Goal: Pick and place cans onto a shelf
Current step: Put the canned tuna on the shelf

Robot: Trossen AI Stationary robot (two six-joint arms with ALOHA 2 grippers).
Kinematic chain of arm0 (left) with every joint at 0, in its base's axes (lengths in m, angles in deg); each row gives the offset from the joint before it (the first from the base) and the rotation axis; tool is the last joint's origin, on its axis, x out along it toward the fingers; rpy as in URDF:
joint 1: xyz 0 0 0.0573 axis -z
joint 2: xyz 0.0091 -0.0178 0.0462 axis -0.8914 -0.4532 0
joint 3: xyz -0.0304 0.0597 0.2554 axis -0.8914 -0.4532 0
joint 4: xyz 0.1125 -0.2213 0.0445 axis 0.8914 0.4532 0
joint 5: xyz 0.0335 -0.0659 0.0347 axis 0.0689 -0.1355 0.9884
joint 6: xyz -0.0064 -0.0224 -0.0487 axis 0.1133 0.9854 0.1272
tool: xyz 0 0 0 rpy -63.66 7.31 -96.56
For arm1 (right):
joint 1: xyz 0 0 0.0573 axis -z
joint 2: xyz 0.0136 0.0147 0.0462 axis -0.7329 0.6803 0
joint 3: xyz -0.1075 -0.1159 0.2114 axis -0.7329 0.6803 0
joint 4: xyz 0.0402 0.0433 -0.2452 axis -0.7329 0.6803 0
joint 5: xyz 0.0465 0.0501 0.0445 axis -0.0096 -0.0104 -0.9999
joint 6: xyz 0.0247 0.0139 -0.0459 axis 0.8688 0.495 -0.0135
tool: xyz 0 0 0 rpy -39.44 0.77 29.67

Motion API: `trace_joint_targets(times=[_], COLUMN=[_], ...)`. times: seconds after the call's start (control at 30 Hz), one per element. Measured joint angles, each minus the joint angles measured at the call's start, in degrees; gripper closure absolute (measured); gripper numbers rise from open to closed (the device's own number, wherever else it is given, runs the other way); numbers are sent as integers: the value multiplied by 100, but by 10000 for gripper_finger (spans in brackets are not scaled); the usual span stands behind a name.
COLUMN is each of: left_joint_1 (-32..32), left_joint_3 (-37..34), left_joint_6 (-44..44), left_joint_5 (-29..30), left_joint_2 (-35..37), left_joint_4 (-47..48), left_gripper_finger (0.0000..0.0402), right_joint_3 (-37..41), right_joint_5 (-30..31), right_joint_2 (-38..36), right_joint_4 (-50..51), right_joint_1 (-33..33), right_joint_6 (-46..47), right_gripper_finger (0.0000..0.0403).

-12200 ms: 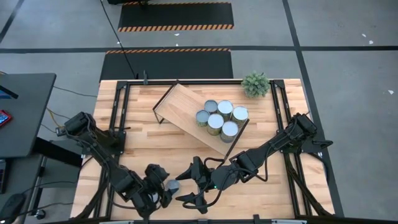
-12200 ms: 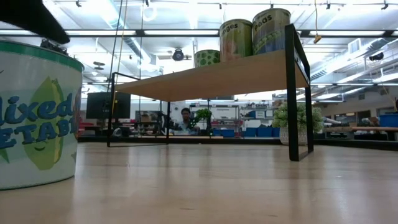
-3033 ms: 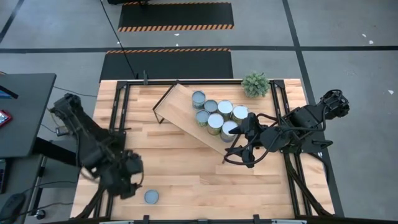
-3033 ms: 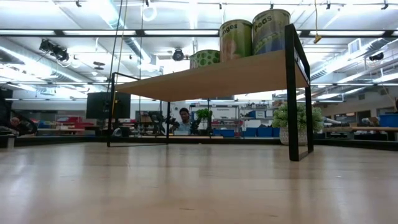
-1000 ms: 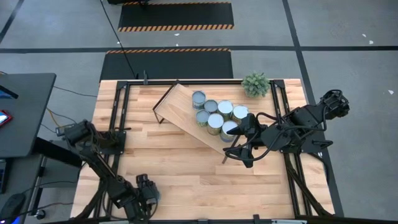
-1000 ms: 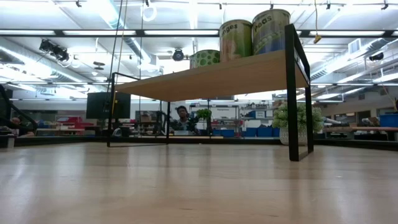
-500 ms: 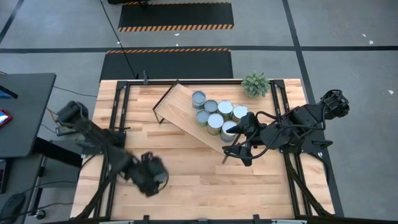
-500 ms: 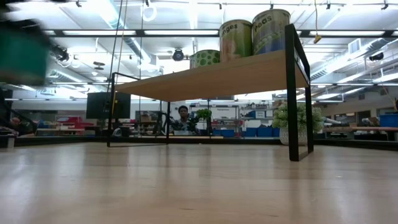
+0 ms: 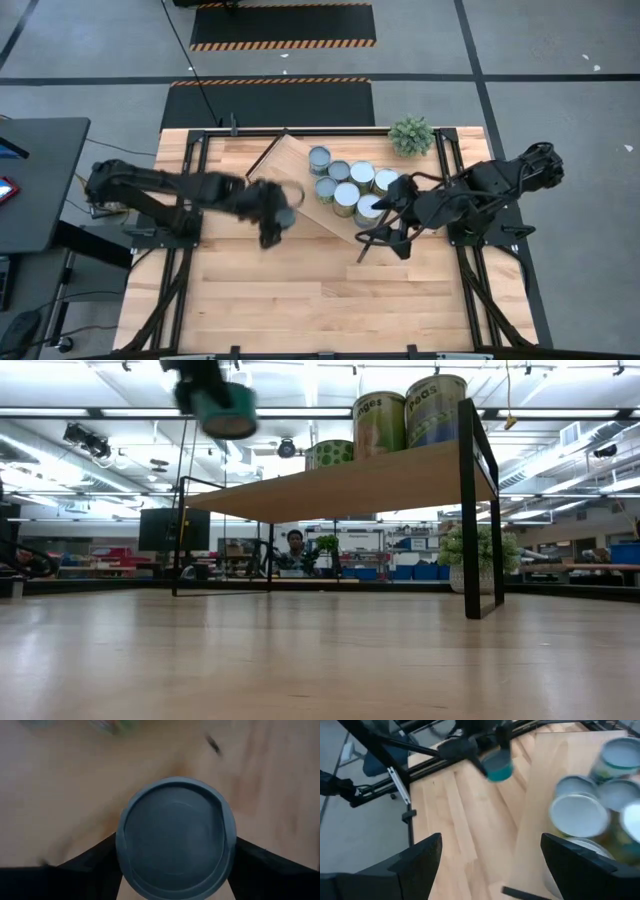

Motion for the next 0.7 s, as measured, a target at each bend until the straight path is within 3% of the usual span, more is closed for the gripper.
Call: trace_joint_targets(times=[0.13,0.3,0.7], left_joint_1=[-833,-1594,-2054], left_joint_3=[241,281,278], left_joint_6=[-501,-937,-1414], left_joint_5=[-109,-340,-656], left_joint_2=[0,-25,-799], left_joint_4=[-15,-112,-687], left_gripper_finger=[119,119,119], right_joint_3=[70,809,3102], right_joint_5=[185,438,704], right_joint_2=[-277,-958,-2745], right_joint_4=[271,122,-1521], right_joint_1=[11,9,9], right_joint_6=[11,333,842], right_gripper_finger=[56,56,56])
